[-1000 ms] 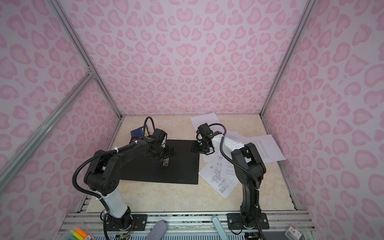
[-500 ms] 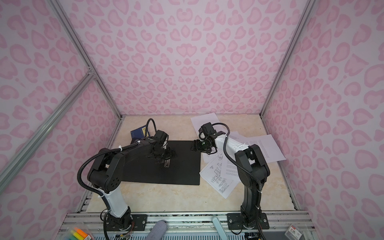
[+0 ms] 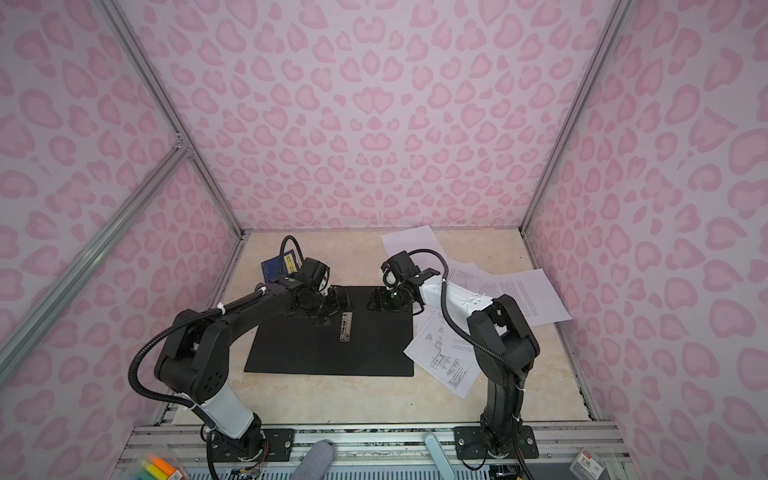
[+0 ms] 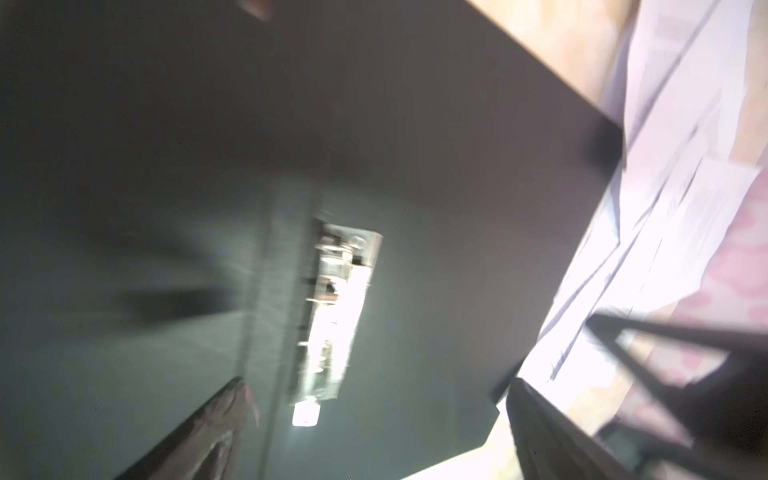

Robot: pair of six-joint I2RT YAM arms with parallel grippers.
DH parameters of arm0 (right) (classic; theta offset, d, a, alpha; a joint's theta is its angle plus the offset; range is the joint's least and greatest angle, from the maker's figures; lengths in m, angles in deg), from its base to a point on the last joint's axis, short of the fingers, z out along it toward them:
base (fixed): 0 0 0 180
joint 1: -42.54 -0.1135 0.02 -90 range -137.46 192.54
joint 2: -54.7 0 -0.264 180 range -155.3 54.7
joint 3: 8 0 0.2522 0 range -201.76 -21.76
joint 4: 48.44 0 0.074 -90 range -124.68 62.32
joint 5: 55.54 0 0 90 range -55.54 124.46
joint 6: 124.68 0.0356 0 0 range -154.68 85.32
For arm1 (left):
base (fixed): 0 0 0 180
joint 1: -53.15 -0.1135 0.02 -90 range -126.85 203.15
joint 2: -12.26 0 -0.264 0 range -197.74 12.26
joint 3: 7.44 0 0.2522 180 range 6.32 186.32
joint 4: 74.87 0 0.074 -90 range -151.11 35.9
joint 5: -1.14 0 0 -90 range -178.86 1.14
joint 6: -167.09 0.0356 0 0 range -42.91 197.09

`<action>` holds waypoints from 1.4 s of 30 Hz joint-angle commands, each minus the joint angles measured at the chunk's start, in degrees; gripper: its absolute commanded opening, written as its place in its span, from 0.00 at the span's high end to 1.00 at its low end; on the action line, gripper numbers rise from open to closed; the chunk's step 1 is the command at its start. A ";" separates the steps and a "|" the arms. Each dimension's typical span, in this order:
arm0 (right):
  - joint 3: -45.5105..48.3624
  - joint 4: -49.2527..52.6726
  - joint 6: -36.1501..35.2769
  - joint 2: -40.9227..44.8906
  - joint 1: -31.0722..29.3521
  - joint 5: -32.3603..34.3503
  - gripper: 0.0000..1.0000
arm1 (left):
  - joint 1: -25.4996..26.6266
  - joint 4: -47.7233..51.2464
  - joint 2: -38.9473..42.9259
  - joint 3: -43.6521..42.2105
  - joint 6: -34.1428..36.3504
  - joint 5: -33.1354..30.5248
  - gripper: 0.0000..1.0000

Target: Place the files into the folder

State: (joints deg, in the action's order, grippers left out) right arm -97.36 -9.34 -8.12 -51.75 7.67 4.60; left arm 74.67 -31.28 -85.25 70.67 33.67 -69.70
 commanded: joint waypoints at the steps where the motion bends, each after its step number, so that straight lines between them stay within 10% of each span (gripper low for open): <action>1: -0.43 -3.54 2.76 -2.53 -5.25 -3.37 0.39 | -4.63 0.68 1.40 -2.12 2.54 2.05 0.02; 13: -5.19 -5.88 6.72 -11.32 -12.32 -2.67 0.67 | -18.80 -2.57 7.68 -16.15 6.55 7.77 0.02; 42: -7.78 -4.70 7.90 -16.16 -12.59 -1.62 0.82 | -21.57 -3.44 8.77 -20.70 6.87 5.01 0.02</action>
State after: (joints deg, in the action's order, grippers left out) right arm -105.01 -13.88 -0.33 -67.14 -4.92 3.33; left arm 53.18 -37.36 -75.85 50.81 40.29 -60.02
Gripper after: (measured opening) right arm 0.186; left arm 0.979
